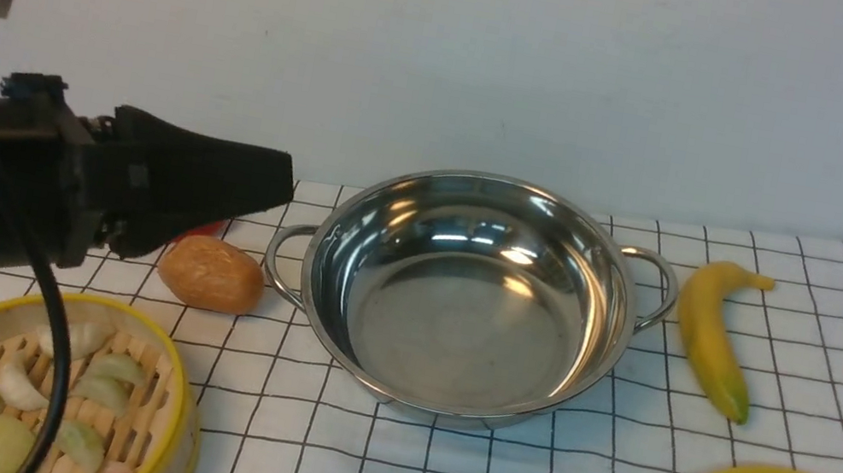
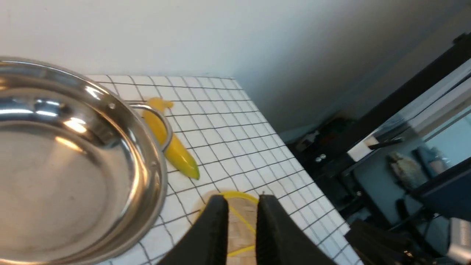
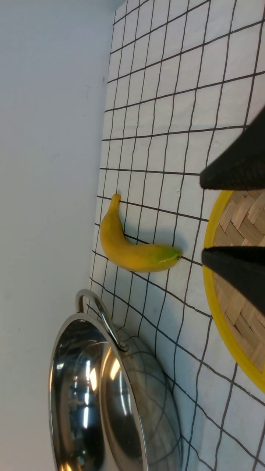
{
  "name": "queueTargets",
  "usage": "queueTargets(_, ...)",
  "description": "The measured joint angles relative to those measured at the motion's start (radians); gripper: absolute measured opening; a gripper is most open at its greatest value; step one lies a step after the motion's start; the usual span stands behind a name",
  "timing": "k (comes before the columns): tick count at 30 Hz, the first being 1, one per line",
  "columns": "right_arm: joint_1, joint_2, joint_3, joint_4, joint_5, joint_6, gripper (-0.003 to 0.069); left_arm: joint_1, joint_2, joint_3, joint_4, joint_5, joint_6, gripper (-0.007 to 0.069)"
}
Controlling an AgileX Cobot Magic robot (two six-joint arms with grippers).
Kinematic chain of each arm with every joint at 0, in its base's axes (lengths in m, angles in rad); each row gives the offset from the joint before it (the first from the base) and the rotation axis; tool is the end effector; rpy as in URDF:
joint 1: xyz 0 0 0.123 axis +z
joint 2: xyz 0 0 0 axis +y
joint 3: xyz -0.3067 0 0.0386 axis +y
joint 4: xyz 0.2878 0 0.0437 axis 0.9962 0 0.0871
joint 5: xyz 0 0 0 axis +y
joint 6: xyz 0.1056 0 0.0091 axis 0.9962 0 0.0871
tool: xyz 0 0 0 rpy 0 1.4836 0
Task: Place the steamer in the pot on the white tablecloth, and put the lid on the steamer.
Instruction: 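Grasp the rim of the steamer basket holding the buns with the left gripper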
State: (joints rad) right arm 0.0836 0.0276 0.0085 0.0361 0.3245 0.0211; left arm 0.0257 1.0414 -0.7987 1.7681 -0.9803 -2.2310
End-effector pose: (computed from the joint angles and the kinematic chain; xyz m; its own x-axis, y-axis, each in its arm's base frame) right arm 0.0853 0.0084 0.1746 -0.2737 0.0325 -0.9613 -0.0795 0.9952 0.0563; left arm 0.2262 -0.0805 0.3543 -0.6288 -0.1962 -0.7524 0.5541 0.5659 -0.6106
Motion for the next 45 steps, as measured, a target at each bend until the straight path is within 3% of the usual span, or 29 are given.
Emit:
queueTargets(4, 0.000, 0.000, 0.000, 0.000, 0.000, 0.000, 0.0243, 0.000, -0.023, -0.013, -0.104, -0.021, -0.018, 0.0113)
queueTargets(7, 0.000, 0.000, 0.000, 0.000, 0.000, 0.000, 0.0243, 0.000, -0.058, -0.017, -0.213, -0.150, -0.084, 0.0113)
queueTargets(10, 0.000, 0.000, 0.000, 0.000, 0.000, 0.000, 0.0243, -0.003, -0.076, -0.024, -0.186, -0.212, -0.126, 0.0113)
queueTargets(13, 0.000, 0.000, 0.000, 0.000, -0.001, 0.000, 0.0243, -0.002, -0.088, -0.002, -0.048, -0.238, -0.178, 0.0113)
queueTargets(21, 0.000, 0.000, 0.000, 0.000, -0.001, 0.000, 0.0243, 0.038, -0.082, -0.005, 0.000, -0.212, -0.187, 0.0117)
queueTargets(26, 0.000, 0.000, 0.000, 0.000, -0.001, 0.000, 0.0243, 0.174, -0.086, -0.102, -0.003, 0.042, -0.056, 0.0127)
queueTargets(31, 0.000, 0.000, 0.000, 0.000, -0.001, 0.000, 0.0243, 0.390, -0.084, -0.129, -0.007, 0.341, 0.181, 0.0127)
queueTargets(35, 0.000, 0.000, 0.000, 0.000, -0.001, -0.001, 0.0243, 0.540, -0.083, -0.130, -0.007, 0.385, 0.313, 0.0127)
queueTargets(40, 0.000, 0.000, 0.000, 0.000, -0.001, -0.001, 0.0243, 0.568, -0.052, -0.130, -0.008, 0.451, 0.348, 0.0127)
queueTargets(45, 0.000, 0.000, 0.000, 0.000, -0.001, -0.001, 0.0243, 0.542, 0.015, -0.130, -0.010, 0.611, 0.368, 0.0160)
